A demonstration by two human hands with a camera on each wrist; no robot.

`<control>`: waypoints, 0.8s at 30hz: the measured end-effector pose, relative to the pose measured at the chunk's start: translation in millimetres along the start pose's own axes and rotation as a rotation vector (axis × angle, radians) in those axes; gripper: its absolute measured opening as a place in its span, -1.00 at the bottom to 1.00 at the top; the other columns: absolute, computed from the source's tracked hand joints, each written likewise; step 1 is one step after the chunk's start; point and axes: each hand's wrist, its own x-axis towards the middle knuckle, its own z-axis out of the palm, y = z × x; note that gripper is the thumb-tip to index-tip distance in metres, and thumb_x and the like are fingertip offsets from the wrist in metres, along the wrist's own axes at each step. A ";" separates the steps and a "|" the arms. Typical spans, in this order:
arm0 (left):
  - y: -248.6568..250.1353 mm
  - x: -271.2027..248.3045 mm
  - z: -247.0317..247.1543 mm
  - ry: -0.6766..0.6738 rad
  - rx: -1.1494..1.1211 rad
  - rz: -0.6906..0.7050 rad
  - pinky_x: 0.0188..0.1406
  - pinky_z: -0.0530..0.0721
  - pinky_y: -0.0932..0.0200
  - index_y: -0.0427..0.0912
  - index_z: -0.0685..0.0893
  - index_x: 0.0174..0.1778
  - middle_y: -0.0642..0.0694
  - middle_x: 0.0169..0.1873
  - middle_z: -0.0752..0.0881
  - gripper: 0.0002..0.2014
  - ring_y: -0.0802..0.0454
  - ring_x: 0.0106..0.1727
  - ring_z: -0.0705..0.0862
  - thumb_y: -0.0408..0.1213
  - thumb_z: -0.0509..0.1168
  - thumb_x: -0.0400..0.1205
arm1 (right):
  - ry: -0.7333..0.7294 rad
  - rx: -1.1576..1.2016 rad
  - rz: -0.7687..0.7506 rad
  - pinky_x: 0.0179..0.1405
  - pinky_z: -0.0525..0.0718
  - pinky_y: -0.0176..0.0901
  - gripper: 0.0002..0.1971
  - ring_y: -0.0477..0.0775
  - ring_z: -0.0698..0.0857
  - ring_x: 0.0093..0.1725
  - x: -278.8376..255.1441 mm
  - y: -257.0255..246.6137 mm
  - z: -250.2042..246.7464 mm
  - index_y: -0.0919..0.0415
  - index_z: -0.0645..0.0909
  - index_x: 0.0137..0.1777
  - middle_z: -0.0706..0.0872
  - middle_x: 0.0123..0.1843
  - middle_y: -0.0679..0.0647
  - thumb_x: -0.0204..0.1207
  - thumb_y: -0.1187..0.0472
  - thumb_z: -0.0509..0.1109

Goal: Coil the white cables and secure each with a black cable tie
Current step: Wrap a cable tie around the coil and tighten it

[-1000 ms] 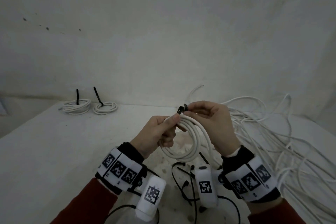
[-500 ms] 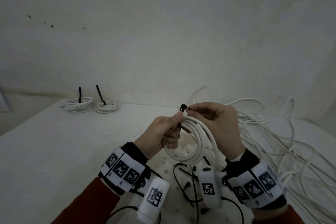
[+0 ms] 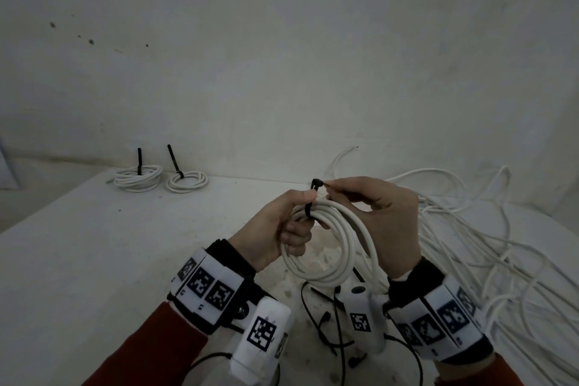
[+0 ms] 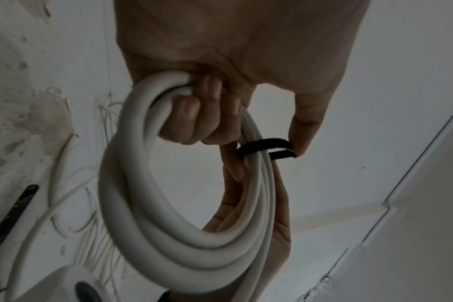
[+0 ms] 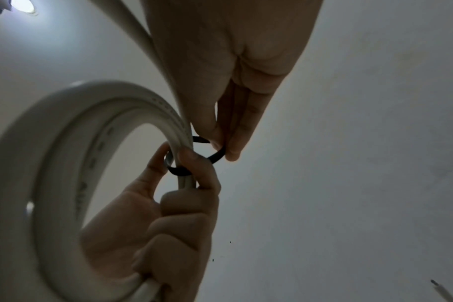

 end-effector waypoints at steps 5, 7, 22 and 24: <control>-4.3 2.8 -0.7 0.015 -0.077 -0.009 -0.53 0.02 0.21 -0.05 0.46 -0.55 0.07 -0.61 0.12 -0.71 0.14 -0.59 0.03 0.05 0.34 0.29 | -0.048 -0.025 -0.126 -0.11 0.72 -0.25 -0.87 -0.11 0.78 -0.12 1.9 -0.9 -1.4 0.23 0.80 -0.04 0.82 -0.08 0.04 0.41 0.31 0.56; -3.4 2.6 -3.3 0.009 -0.103 0.014 -0.53 0.04 0.22 -0.05 0.49 -0.52 0.05 -0.60 0.11 -0.70 0.14 -0.59 0.03 0.06 0.35 0.33 | -0.099 0.095 -0.023 -0.07 0.72 -0.16 -0.75 -0.01 0.78 -0.04 3.8 -1.1 -2.2 0.13 0.79 0.01 0.81 -0.04 0.05 0.36 0.39 0.59; -2.2 -1.1 1.8 0.370 0.337 0.295 -0.61 0.28 0.30 -0.14 0.56 -0.42 0.13 -0.66 0.34 -0.65 0.17 -0.62 0.27 0.06 0.42 0.45 | -0.181 0.243 0.192 0.10 0.73 -0.06 -0.76 0.02 0.81 0.06 8.9 -5.1 -14.8 0.19 0.58 -0.04 0.84 -0.05 0.07 0.48 0.53 0.43; -4.0 -1.0 -5.4 0.513 0.705 0.524 -0.47 0.53 0.28 -0.05 0.70 -0.24 0.15 -0.53 0.63 -0.74 0.21 -0.49 0.57 0.09 0.41 0.48 | -0.186 0.094 0.240 0.10 0.69 -0.12 -0.82 -0.08 0.78 0.05 13.2 -0.5 -20.6 0.12 0.65 0.00 0.83 -0.03 -0.04 0.54 0.42 0.41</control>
